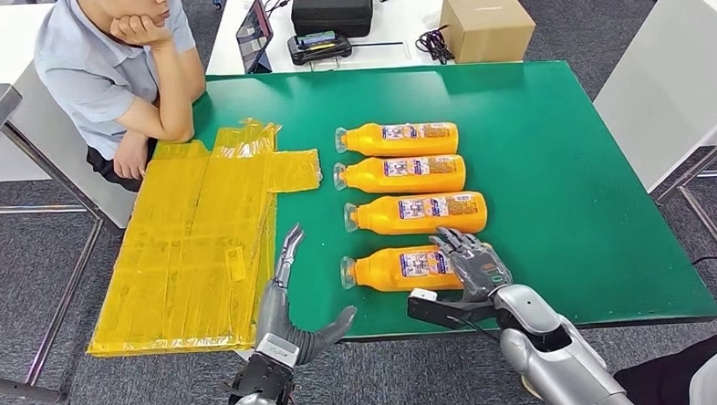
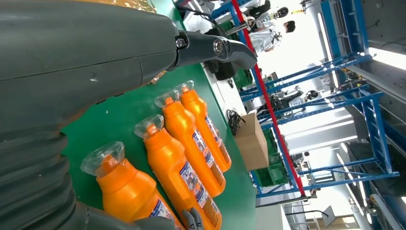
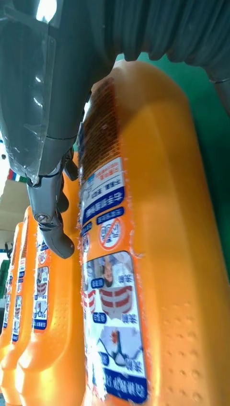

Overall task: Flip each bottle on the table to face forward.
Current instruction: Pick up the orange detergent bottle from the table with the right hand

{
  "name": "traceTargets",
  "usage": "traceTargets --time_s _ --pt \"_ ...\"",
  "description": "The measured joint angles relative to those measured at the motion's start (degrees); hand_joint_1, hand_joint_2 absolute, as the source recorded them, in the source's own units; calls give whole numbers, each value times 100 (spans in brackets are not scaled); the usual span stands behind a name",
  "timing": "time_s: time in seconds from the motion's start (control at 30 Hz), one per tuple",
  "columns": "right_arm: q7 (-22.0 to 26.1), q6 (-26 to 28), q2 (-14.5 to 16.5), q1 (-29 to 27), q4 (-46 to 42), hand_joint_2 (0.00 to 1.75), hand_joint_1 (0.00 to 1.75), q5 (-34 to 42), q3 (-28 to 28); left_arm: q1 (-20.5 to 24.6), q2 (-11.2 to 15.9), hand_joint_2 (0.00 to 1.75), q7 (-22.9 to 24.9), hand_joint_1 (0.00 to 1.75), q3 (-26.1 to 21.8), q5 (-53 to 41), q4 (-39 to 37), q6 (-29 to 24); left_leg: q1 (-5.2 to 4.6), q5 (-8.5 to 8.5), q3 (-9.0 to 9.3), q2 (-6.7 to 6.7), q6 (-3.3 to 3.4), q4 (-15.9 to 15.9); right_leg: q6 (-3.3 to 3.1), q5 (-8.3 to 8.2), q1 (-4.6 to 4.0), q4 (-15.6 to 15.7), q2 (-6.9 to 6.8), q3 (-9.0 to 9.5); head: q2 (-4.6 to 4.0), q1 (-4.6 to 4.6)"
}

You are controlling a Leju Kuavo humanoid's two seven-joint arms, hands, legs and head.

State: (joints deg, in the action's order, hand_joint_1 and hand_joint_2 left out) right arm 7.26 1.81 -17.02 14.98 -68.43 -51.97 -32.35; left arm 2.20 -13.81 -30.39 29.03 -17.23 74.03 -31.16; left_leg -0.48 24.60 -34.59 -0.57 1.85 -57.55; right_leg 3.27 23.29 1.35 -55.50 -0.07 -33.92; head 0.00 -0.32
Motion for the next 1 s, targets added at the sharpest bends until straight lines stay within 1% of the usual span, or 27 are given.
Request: traceTargets --time_s 0.17,0.37,0.47,0.5,0.53,0.6,0.63,0.67,0.73,0.77,0.83,0.9,0.93,1.0 --pt "-43 -75 -70 108 45 175 0 -19 -134 2 0 175 9 0 0 -8 0 3 0 0 0 0 0 0 0 0 0 0 0 0 0 1" --pt "-190 -380 -215 400 117 175 0 -11 -385 0 0 175 37 0 10 -6 0 48 0 -1 -1 0 1 0 1 -1 0 0 0 1 0 1" --pt "-246 -624 -326 570 146 175 0 135 -534 -1 1 175 39 0 32 -5 0 46 -1 -1 -1 -1 2 -1 1 -1 1 0 0 1 0 1" --pt "-260 -732 -378 627 154 175 7 225 -591 -1 1 175 37 0 41 -1 0 38 -1 -1 -1 -1 2 -2 2 -1 1 0 0 1 0 0" --pt "-270 -843 -439 684 159 175 43 334 -648 0 2 175 34 0 50 10 -1 28 -1 -1 -1 -2 2 -2 2 -1 1 0 -1 1 0 -1" --pt "-281 -1078 -590 793 170 175 129 607 -767 3 7 175 18 0 71 42 -3 8 -1 -1 -1 -3 2 -2 2 -1 1 0 -1 1 0 -1" --pt "-282 -1186 -672 836 176 175 164 757 -820 5 10 175 7 0 84 62 -7 2 -1 -1 -1 -4 2 -3 2 -1 1 0 -2 1 0 -1" --pt "-278 -1275 -757 871 182 175 172 906 -871 7 14 175 -5 0 95 81 -11 -1 -2 -1 -2 -5 2 -3 2 -2 1 0 -3 1 0 0" --pt "-262 -1375 -920 923 187 175 171 1146 -959 14 23 175 -27 0 105 115 -23 -6 -2 -1 -2 -5 2 -3 3 -2 1 0 -3 1 0 0" --pt "-253 -1394 -997 943 186 175 170 1238 -1002 18 27 175 -38 0 109 126 -28 -9 -2 -1 -2 -5 2 -3 3 -2 1 0 -3 1 0 0" --pt "-248 -1402 -1127 972 179 175 159 1352 -1077 25 32 175 -53 0 122 143 -33 -16 -2 -1 -2 -5 2 -4 3 -2 1 0 -3 1 0 -1" --pt "-247 -1399 -1221 981 162 175 152 1435 -1133 29 34 175 -58 0 134 159 -34 -26 -2 -1 -1 -5 2 -4 3 -2 1 0 -3 1 0 -1" --pt "-242 -1398 -1257 979 151 175 151 1492 -1154 31 34 175 -61 0 139 164 -35 -32 -1 -1 -1 -5 2 -4 3 -2 1 0 -3 1 0 -1" --pt "-204 -1406 -1320 966 121 175 156 1667 -1192 41 36 175 -67 0 152 173 -36 -48 -1 -1 0 -4 2 -4 3 -2 1 0 -3 1 0 -1"
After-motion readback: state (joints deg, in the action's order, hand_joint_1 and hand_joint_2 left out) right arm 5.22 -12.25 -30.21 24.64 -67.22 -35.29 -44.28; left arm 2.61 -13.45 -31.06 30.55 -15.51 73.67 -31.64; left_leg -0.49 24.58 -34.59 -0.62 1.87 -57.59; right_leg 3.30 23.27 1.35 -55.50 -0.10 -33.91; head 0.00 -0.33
